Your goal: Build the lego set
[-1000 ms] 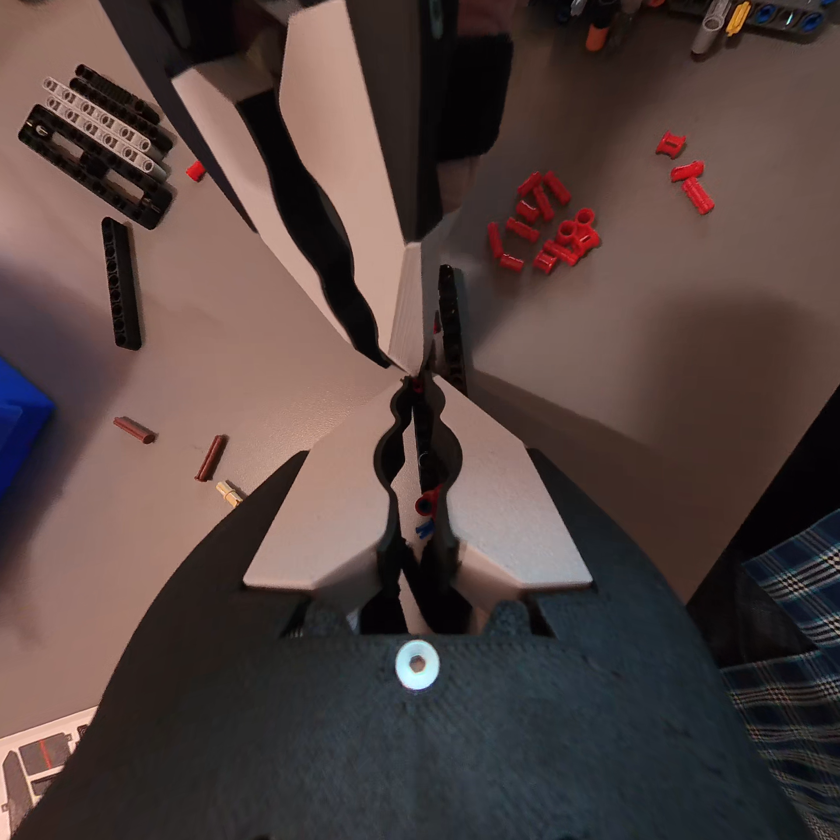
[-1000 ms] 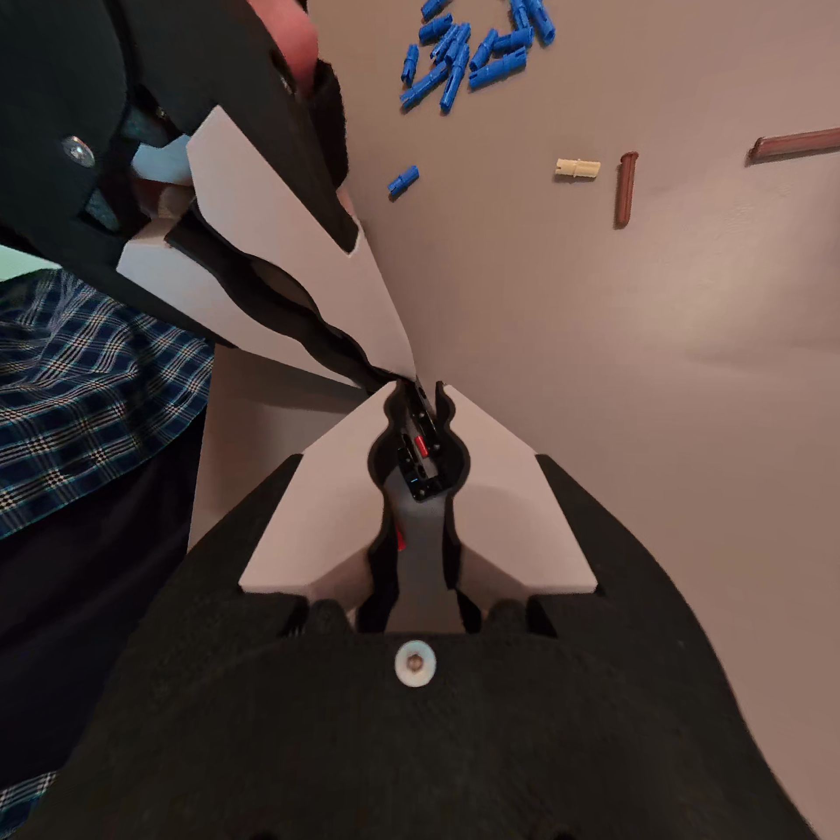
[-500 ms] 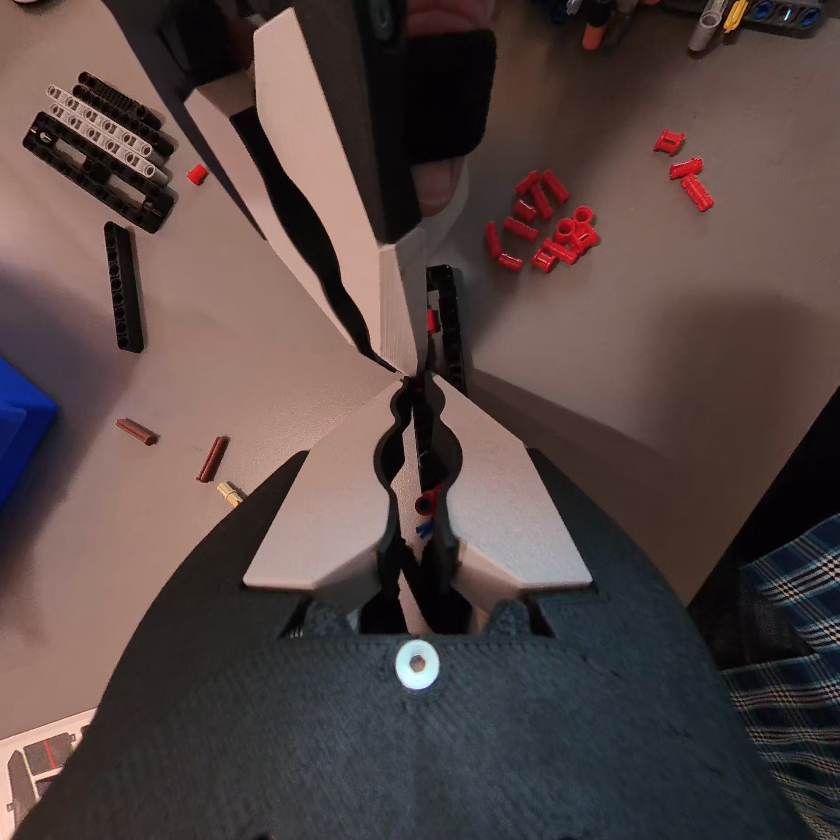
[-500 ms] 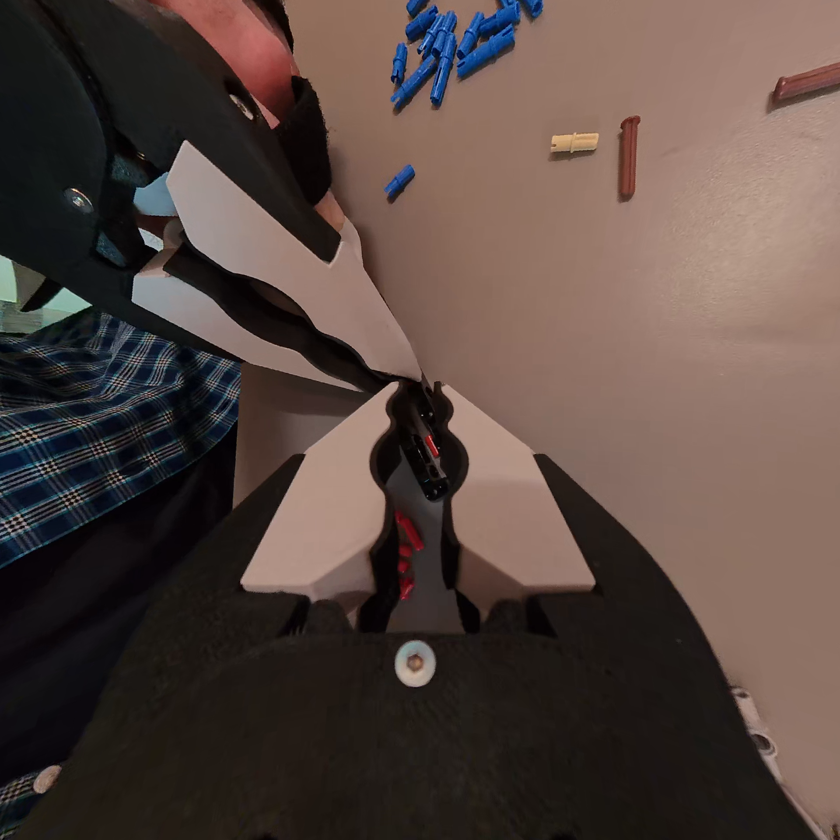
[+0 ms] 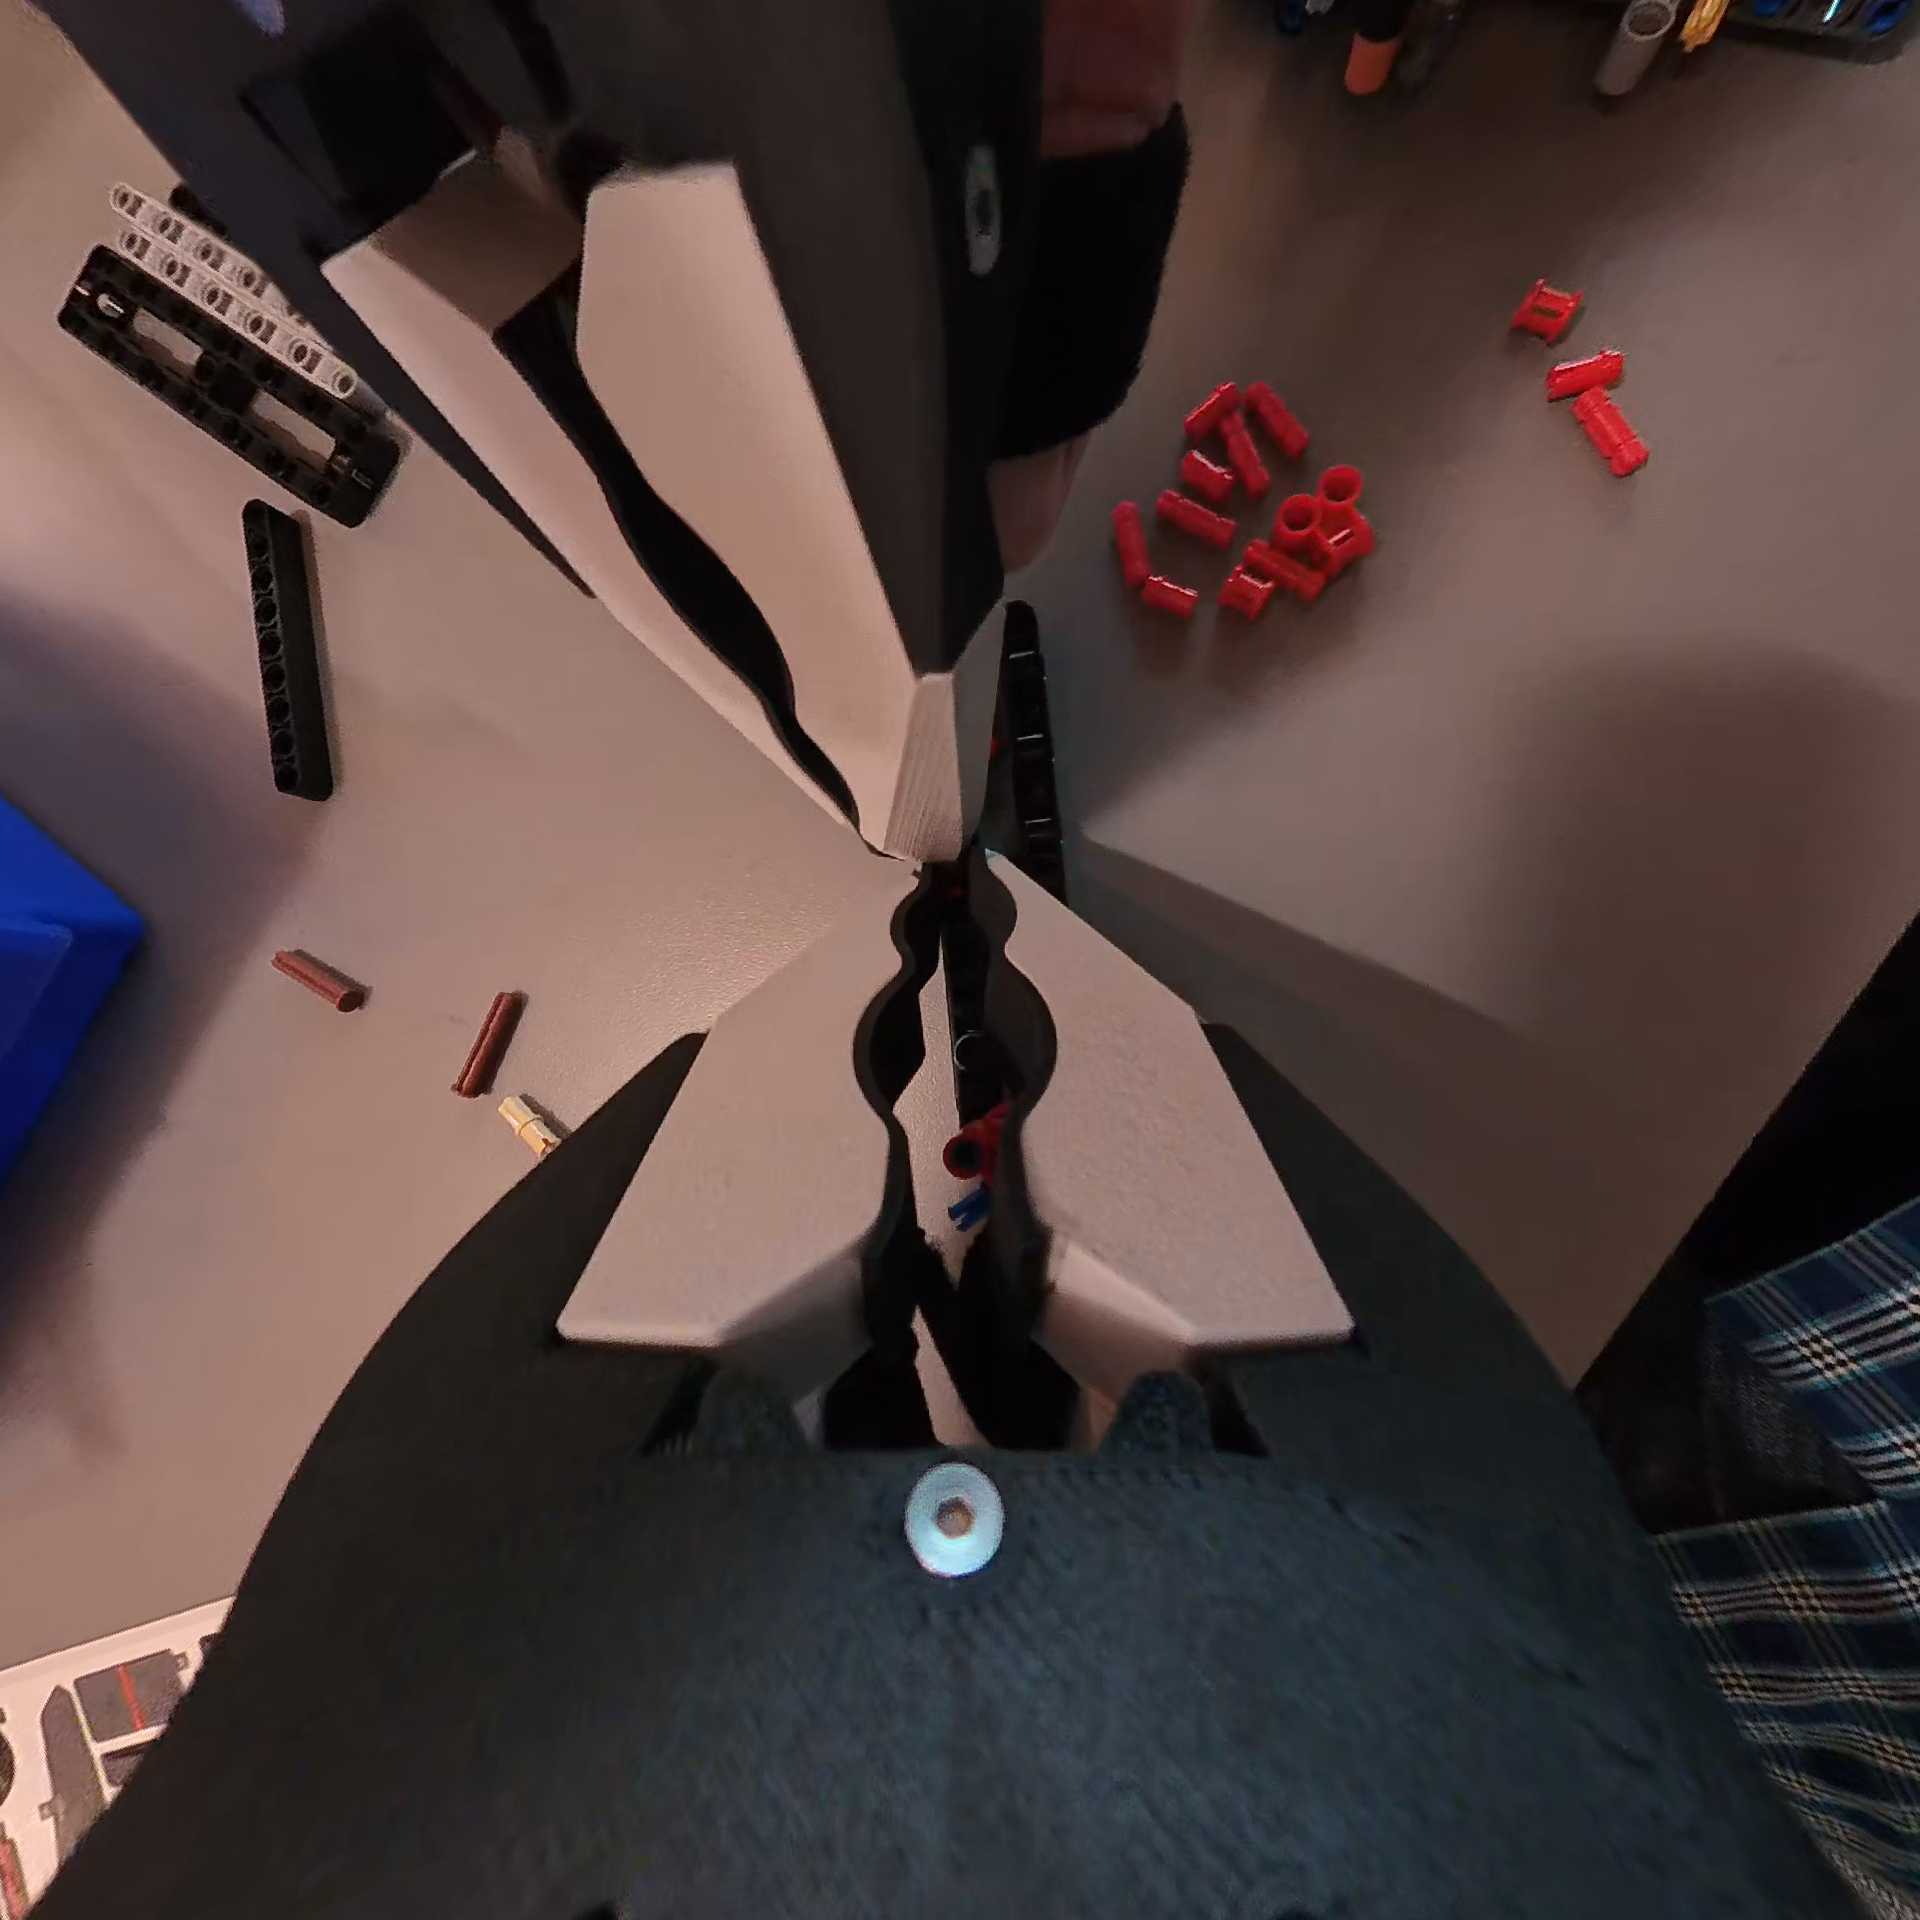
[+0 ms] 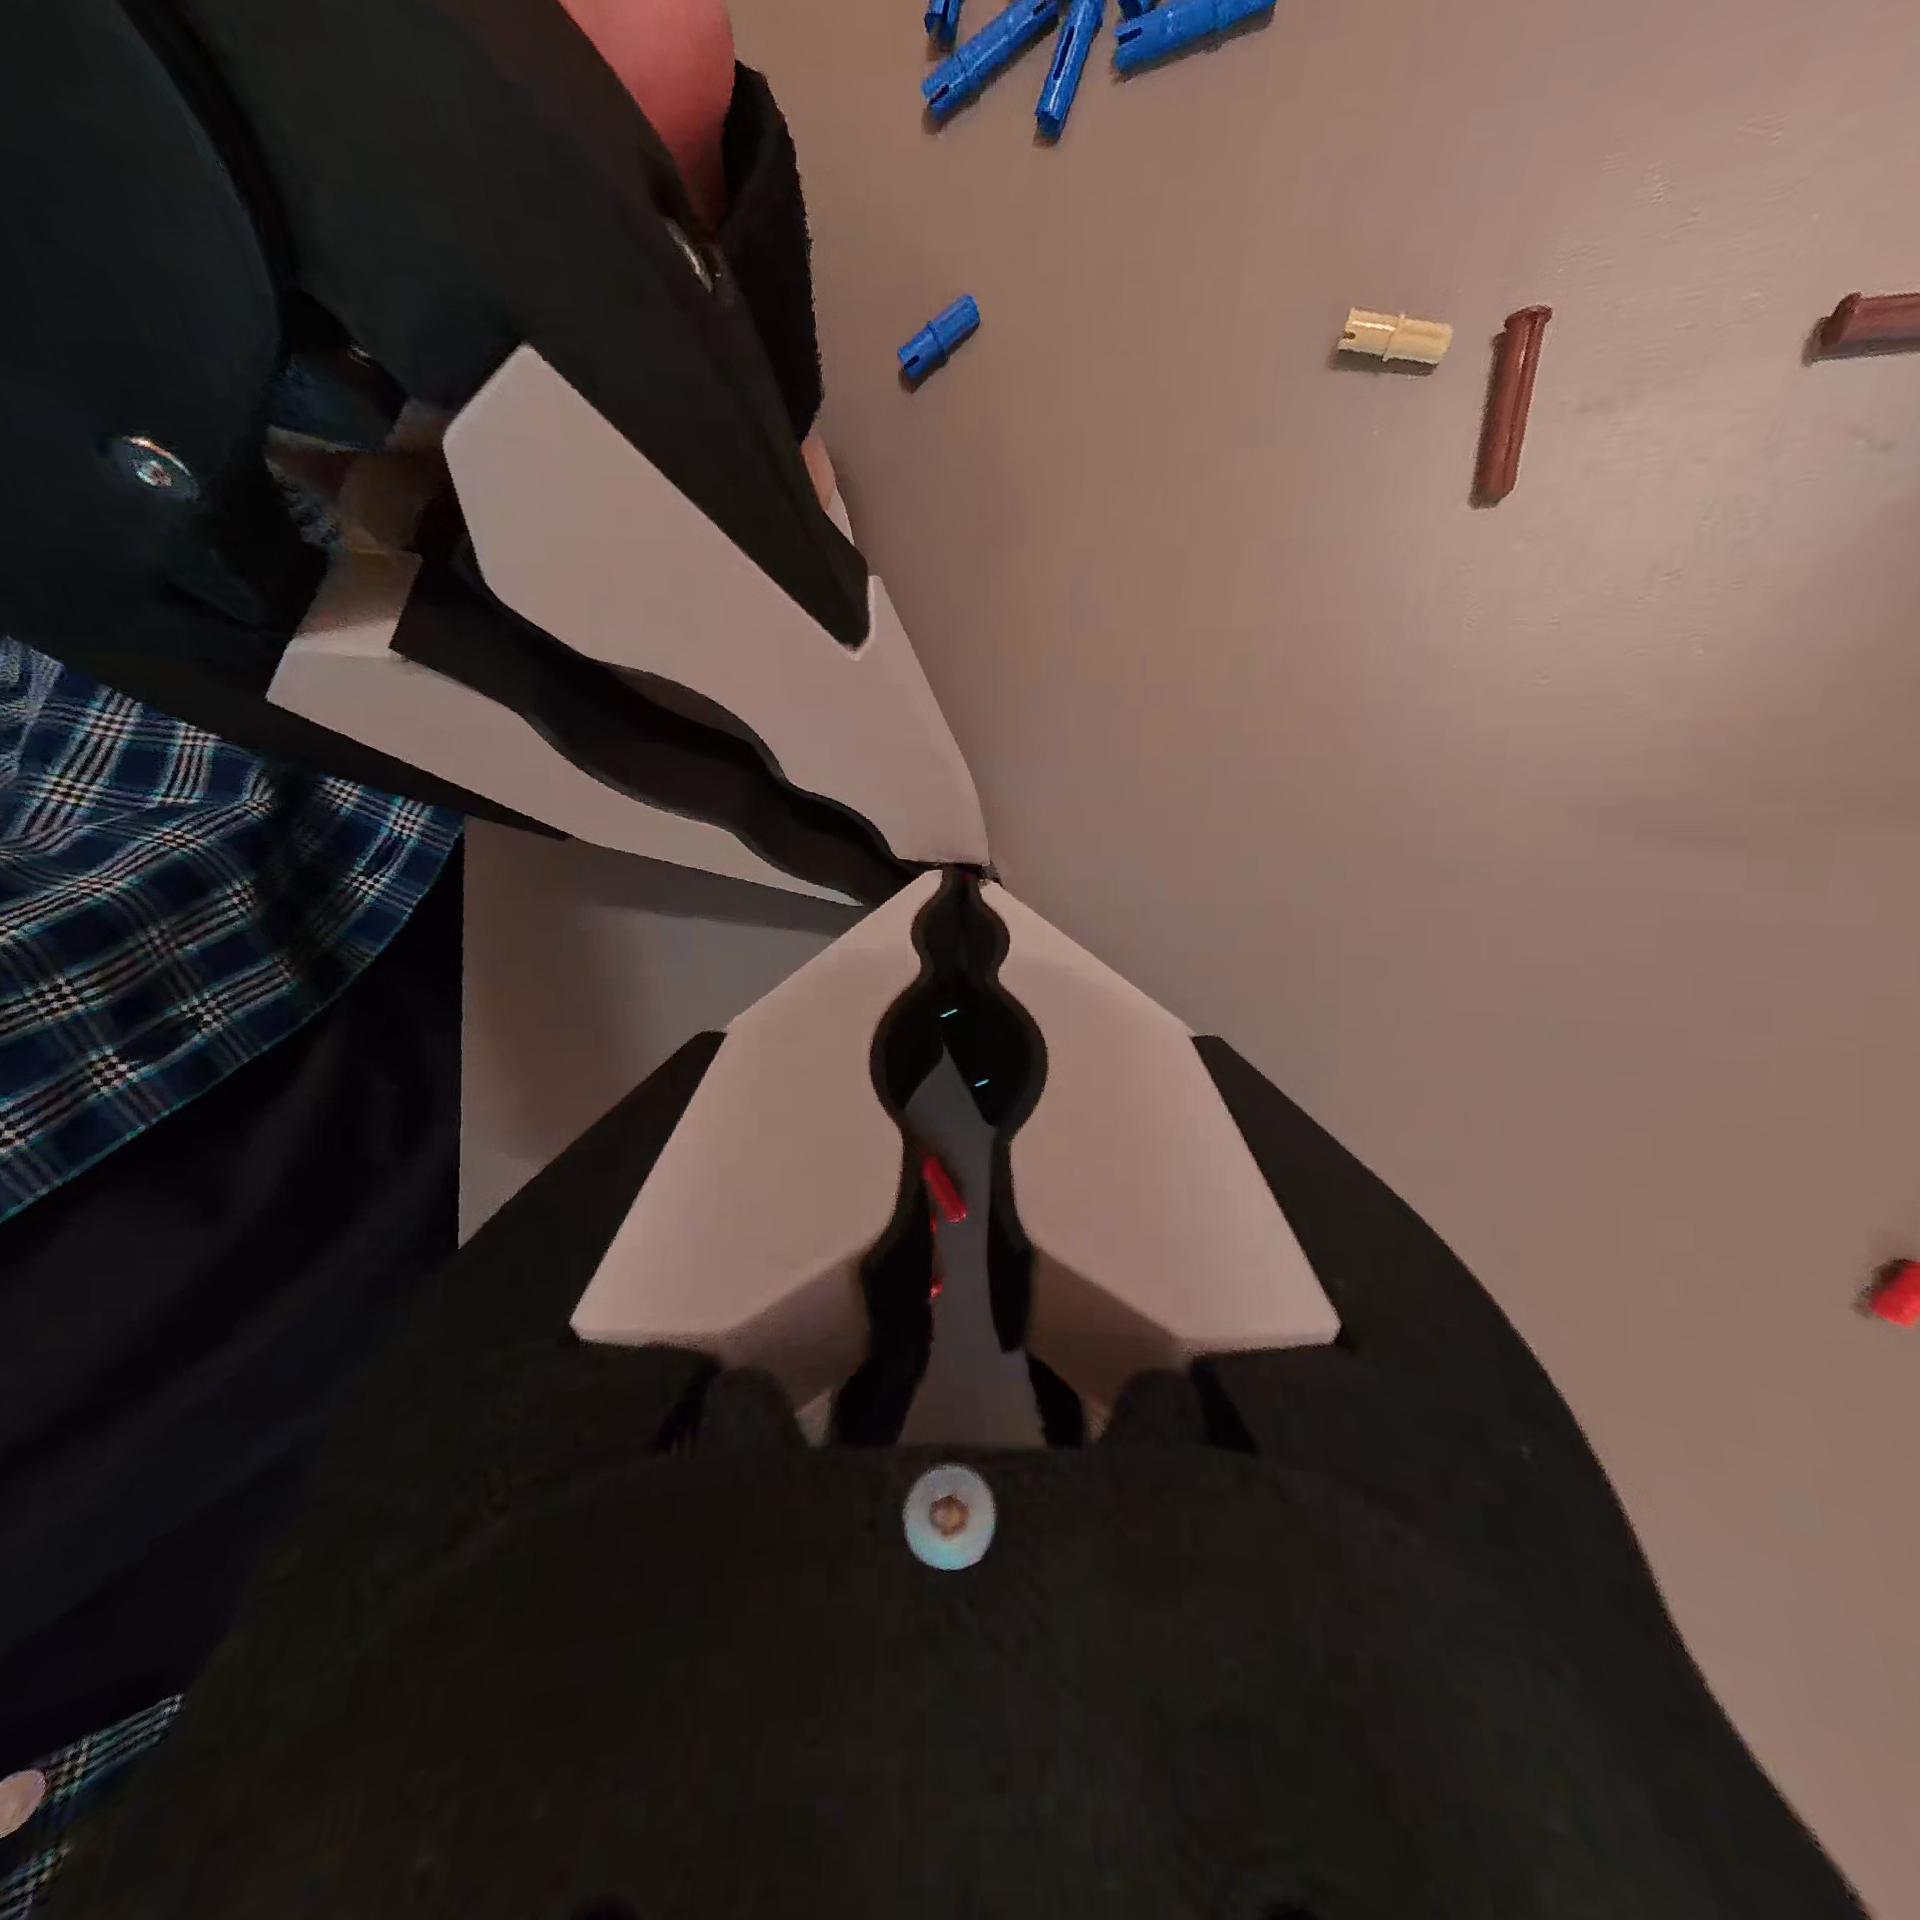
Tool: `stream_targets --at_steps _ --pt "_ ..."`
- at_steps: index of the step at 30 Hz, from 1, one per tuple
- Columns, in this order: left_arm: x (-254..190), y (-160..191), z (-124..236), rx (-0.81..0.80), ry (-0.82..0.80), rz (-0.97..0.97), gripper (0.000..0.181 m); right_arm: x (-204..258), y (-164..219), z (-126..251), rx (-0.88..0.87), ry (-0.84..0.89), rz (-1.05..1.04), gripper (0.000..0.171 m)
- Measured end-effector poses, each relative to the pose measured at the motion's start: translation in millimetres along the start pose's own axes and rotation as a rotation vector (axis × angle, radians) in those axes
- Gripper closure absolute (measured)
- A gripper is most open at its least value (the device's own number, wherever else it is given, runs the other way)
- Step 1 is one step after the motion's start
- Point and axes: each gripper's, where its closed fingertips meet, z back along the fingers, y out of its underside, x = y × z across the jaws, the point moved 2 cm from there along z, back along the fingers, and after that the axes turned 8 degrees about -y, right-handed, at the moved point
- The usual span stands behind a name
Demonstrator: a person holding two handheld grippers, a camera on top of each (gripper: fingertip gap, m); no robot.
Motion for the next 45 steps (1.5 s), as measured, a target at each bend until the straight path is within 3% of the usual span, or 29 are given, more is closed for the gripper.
stream_targets --at_steps 15,25,45 --pt "1 0 1 -0.019 0.035 0.057 0.178 -2 2 -3 0.029 0.076 0.043 0.171" --pt "4 8 20 -0.031 0.072 0.155 0.178 -3 -1 0 -0.023 0.029 0.003 0.168" --pt "-3 15 11 -0.004 0.094 0.16 0.181 -5 -9 2 0.012 0.011 -0.005 0.171"
